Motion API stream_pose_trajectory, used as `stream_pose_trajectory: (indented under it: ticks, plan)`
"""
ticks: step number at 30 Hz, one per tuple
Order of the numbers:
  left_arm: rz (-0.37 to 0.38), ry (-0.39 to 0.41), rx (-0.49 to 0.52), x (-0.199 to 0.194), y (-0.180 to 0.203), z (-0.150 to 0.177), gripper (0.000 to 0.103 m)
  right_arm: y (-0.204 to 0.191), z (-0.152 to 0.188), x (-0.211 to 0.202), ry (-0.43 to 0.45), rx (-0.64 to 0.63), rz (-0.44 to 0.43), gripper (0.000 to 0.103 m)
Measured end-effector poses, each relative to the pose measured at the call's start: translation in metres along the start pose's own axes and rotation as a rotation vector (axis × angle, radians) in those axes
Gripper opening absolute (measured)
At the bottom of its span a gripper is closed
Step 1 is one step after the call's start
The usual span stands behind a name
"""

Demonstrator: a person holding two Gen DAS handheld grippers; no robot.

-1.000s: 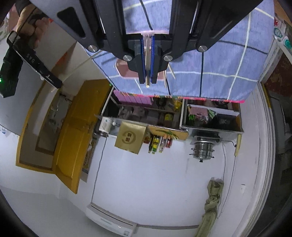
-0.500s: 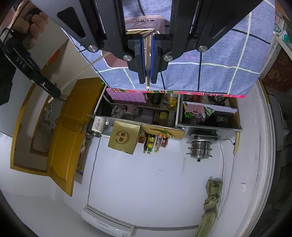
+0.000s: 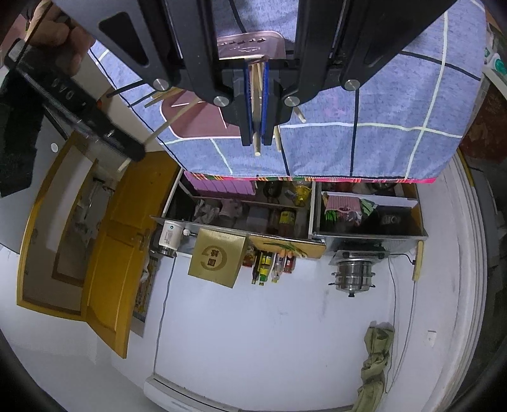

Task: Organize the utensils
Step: 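Lower the wooden chopsticks into the basket and open both tools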

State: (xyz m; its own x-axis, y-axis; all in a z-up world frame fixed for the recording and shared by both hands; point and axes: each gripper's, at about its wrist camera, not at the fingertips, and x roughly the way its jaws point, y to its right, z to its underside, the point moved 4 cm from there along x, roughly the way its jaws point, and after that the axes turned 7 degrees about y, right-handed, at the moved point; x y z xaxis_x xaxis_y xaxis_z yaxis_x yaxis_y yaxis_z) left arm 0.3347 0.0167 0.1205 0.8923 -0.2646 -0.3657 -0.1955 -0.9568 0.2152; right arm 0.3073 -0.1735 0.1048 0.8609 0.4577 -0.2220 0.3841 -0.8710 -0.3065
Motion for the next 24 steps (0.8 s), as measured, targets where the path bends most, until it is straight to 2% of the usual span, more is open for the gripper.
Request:
stream_pose_trajectory:
  ticks: [6, 12, 24]
  plan:
    - [-0.005, 0.002, 0.023, 0.003, 0.004, -0.001, 0.005, 0.000, 0.005, 0.006, -0.033, -0.006, 0.009, 0.005]
    - [0.003, 0.054, 0.059, -0.004, 0.013, -0.003, 0.005, -0.006, 0.005, 0.001, -0.024, -0.045, 0.005, 0.005]
    - [0.002, -0.057, 0.081, 0.015, 0.017, 0.011, 0.005, -0.010, 0.009, 0.006, -0.075, -0.078, 0.003, 0.005]
